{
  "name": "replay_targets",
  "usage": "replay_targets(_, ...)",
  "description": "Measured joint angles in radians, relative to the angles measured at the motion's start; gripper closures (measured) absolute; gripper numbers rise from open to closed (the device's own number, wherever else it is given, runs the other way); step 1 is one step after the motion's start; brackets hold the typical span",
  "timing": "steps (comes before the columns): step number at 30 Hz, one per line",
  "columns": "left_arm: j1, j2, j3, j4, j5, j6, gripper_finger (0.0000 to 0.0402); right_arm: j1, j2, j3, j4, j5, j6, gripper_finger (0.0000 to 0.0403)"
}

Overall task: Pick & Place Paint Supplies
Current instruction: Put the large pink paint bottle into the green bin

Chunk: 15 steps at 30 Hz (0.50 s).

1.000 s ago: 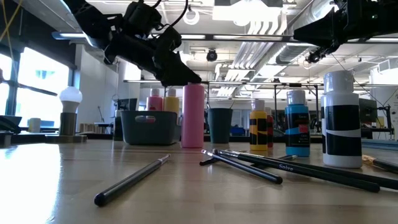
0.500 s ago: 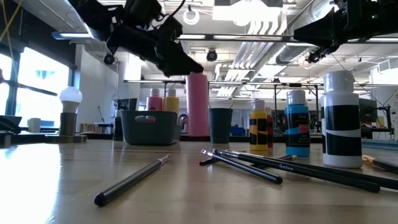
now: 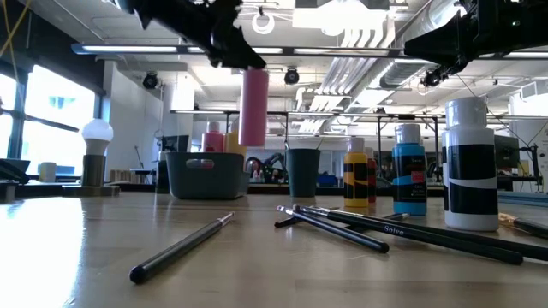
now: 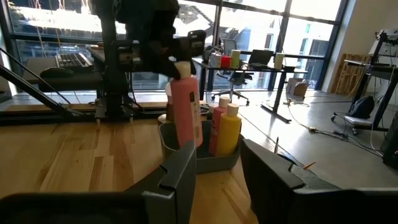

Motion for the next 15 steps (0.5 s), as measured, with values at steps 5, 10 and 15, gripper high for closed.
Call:
replay_targets(5, 0.000, -0.081, 0.001, -0.055, -0.079, -0.001, 0.0279, 0.000, 0.000, 0.000, 0.000, 0.000, 0.000, 0.0282)
replay_targets(10, 0.000, -0.112, 0.001, -0.118, -0.112, -0.007, 0.0280, 0.000, 0.000, 0.000, 0.000, 0.000, 0.000, 0.0282)
replay_targets(15, 0.000, -0.101, -0.024, -0.138, -0.159, -0.028, 0.0280, 0.000, 0.000, 0.000, 0.000, 0.000, 0.000, 0.0282)
